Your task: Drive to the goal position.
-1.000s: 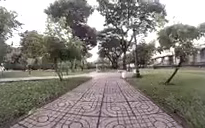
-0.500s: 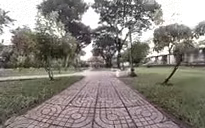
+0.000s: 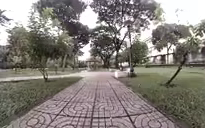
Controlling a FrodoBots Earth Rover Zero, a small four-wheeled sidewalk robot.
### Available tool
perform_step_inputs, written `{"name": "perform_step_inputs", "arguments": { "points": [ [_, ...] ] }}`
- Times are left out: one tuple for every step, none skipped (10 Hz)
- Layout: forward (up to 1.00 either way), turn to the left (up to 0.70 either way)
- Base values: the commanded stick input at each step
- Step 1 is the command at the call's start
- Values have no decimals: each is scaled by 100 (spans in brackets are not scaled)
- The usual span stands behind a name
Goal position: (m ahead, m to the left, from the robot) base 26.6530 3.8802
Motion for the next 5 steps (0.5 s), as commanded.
{"name": "perform_step_inputs", "arguments": {
  "points": [
    [50, 0],
    [50, 0],
    [50, 0],
    [50, 0],
    [50, 0]
  ]
}}
